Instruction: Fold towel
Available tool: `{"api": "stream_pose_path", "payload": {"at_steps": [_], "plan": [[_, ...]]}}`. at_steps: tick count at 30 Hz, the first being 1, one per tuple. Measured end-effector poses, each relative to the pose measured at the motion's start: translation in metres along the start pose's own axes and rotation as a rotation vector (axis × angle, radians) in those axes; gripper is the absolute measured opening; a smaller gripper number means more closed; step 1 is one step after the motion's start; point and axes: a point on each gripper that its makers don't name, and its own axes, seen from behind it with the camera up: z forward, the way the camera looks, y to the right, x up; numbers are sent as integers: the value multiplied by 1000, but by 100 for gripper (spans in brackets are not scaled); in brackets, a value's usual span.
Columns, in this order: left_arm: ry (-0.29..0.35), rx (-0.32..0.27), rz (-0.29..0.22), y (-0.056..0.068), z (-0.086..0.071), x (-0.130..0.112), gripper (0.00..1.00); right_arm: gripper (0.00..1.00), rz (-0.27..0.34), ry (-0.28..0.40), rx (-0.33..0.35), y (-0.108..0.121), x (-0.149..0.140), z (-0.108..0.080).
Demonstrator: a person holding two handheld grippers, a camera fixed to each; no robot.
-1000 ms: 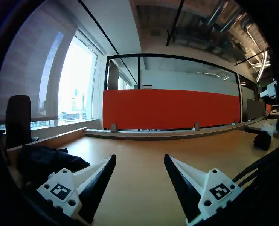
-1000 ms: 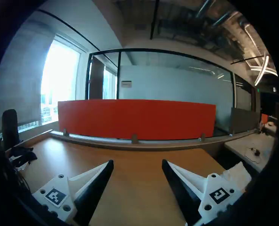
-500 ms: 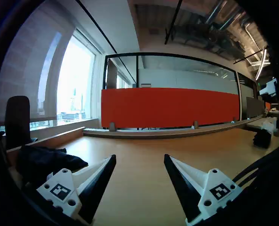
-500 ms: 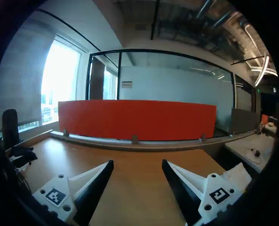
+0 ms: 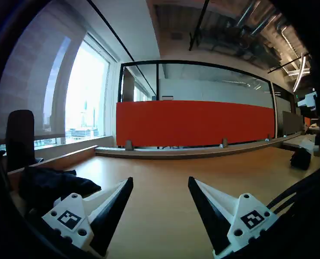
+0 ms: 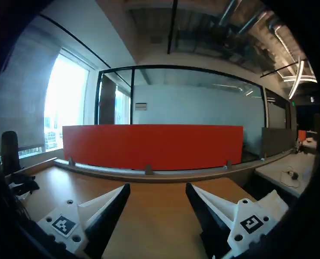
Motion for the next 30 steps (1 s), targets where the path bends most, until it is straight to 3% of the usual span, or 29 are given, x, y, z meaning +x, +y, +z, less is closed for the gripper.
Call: {"api": "stream_pose_path", "payload": {"at_steps": [8, 23, 30], "plan": [[1, 0, 0, 0, 1, -2, 94, 99, 15, 15, -12, 22, -21, 1], [1, 0, 0, 0, 1, -4, 94, 99, 39, 30, -41, 36, -79, -2], [1, 0, 0, 0, 1, -5, 94, 100, 33, 50, -26, 31, -102, 0]]}}
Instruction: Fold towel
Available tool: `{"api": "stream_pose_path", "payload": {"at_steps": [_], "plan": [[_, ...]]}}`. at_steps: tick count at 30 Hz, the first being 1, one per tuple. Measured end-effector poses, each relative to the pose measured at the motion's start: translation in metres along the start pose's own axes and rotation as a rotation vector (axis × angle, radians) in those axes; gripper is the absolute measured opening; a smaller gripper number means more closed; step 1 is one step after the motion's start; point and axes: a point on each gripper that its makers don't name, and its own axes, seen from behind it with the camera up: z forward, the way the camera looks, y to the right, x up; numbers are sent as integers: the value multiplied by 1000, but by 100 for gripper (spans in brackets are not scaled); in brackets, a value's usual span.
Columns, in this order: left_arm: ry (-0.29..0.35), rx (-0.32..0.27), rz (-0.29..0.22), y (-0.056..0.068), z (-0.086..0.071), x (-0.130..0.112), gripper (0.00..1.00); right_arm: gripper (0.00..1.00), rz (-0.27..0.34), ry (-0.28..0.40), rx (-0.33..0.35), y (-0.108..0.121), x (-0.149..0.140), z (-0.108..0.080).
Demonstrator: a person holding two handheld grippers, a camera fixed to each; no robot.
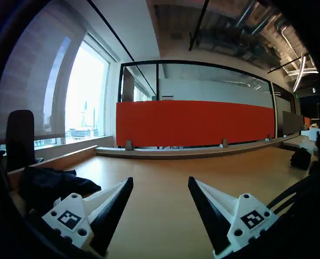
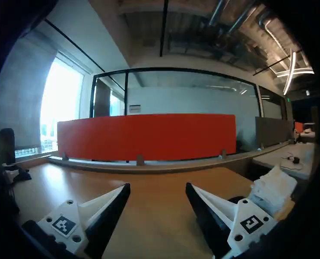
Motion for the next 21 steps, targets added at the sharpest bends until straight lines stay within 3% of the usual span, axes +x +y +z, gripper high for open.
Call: {"api": "stream_pose_path", "payload": {"at_steps": [21], "plan": [[0, 0, 0, 0, 0, -1, 94, 99, 12, -28, -21, 0, -35, 2]]}}
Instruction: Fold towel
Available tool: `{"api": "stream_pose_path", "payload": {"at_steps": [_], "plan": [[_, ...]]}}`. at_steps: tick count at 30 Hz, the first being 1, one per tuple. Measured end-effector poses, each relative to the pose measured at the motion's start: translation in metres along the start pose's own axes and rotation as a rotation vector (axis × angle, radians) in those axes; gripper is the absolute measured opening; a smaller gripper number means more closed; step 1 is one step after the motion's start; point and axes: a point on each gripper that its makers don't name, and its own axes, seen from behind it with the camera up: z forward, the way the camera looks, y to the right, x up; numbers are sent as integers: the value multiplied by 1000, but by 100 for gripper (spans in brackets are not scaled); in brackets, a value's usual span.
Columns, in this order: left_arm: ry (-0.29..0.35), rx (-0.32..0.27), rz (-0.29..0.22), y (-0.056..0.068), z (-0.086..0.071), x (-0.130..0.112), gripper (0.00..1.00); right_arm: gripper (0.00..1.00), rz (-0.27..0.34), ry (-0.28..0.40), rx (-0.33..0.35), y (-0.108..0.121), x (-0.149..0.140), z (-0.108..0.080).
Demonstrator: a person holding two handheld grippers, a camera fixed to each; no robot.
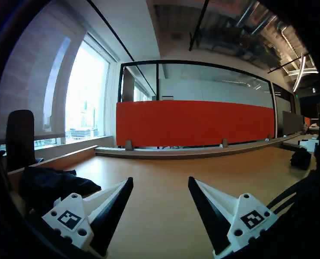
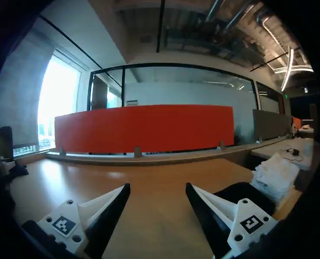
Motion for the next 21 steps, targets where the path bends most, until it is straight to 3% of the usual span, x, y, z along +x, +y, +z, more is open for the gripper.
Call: {"api": "stream_pose_path", "payload": {"at_steps": [21], "plan": [[0, 0, 0, -1, 0, 0, 94, 99, -12, 3, 13, -12, -11, -4]]}}
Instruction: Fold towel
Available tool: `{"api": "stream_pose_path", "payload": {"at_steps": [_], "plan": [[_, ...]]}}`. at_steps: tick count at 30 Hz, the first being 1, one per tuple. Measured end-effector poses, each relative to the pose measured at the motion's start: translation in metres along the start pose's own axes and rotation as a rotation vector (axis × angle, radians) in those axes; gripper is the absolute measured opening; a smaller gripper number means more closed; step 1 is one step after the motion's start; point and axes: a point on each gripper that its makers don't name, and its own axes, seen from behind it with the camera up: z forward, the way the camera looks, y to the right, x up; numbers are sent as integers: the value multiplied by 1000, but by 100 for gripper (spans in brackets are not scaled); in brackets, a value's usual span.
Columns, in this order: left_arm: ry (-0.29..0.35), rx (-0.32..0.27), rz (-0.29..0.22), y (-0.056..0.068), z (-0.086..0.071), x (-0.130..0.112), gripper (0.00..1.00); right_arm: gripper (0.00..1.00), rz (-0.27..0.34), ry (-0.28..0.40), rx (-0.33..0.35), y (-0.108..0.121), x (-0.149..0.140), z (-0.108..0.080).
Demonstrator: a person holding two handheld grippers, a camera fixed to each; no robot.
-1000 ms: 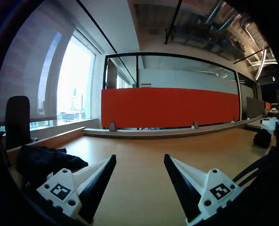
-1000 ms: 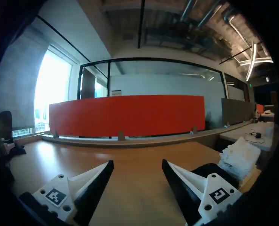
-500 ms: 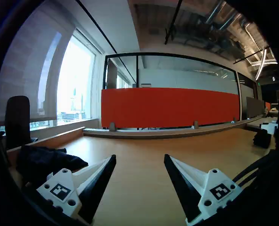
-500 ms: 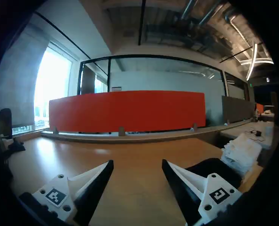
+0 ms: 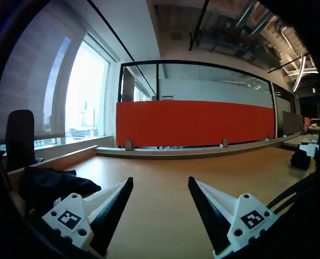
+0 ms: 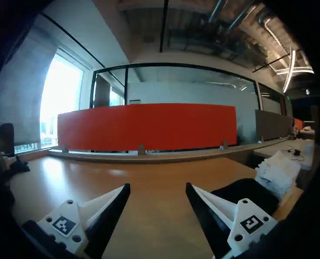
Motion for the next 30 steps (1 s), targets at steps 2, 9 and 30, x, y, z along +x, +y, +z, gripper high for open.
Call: {"api": "stream_pose_path", "payload": {"at_steps": [2, 9, 30], "plan": [[0, 0, 0, 0, 0, 0, 94, 99, -2, 2, 0, -1, 0, 0], [0, 0, 0, 0, 0, 0, 94, 99, -8, 19, 9, -4, 4, -5], [0, 0, 0, 0, 1, 0, 94, 99, -27, 21, 14, -9, 6, -4]]}}
